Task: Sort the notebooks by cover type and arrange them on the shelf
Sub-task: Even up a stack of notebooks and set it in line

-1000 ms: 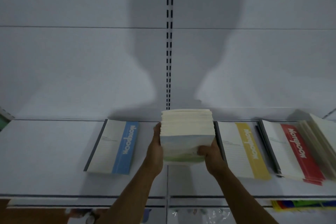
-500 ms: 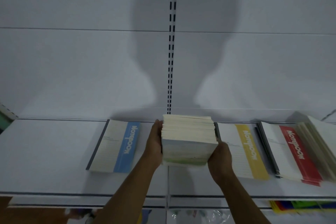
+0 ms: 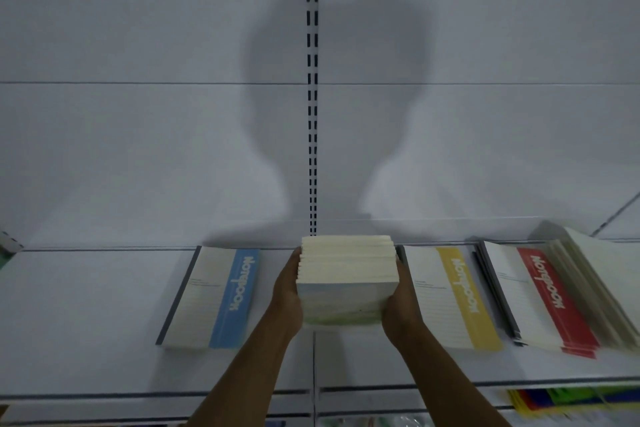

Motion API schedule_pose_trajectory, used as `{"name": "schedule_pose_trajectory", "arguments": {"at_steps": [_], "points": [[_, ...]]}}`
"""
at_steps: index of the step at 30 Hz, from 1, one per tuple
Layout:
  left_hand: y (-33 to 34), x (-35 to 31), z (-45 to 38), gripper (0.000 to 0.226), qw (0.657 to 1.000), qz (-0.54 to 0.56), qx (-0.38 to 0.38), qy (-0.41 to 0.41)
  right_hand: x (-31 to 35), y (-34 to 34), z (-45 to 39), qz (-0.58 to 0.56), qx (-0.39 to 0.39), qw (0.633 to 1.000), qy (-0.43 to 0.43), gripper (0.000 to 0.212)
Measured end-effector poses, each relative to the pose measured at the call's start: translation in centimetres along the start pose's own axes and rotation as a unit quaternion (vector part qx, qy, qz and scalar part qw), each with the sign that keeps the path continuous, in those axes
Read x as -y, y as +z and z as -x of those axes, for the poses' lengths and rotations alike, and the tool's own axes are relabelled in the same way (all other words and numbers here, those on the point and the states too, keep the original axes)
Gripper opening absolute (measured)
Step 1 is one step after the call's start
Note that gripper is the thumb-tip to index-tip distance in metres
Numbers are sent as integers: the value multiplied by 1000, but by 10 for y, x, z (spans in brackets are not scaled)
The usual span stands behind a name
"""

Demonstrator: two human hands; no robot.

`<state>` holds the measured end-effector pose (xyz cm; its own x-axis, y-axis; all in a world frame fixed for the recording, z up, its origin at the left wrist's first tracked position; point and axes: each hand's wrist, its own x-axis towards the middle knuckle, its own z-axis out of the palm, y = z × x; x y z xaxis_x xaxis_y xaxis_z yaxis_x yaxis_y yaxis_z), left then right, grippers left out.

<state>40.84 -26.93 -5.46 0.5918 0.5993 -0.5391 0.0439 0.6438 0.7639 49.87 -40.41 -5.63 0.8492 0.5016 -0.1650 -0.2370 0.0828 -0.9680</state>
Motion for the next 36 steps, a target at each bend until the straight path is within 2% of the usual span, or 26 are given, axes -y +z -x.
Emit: {"name": "schedule_pose_trajectory", "arguments": {"at_steps": [3,7,11,17,26,30,36], "points": [[4,-6,5,46,999,-7,30,-18,5,1,-5,-19,8,1000,18,36],[5,-8,8,36,1000,-25,16,-11,-2,-3,-4,-10,-5,1000,14,34],[2,-1,12,44,999,-26,11,-14,-15,-5,-1,-8,8,999,35,31],[-11,-9,16,41,999,-29,-11,8,-32,3,1,-15,29,998,50,27],[-10,-9,16,60,999,-28,7,14,-37,5,-7,-15,28,997,70,36],[-14,-1,21,40,1000,-19,-16,19,-47,3,-3,-31,26,994,103,30],[-20,5,20,41,1000,-3,-19,4,-55,-1,-3,-22,36,994,98,25]]}}
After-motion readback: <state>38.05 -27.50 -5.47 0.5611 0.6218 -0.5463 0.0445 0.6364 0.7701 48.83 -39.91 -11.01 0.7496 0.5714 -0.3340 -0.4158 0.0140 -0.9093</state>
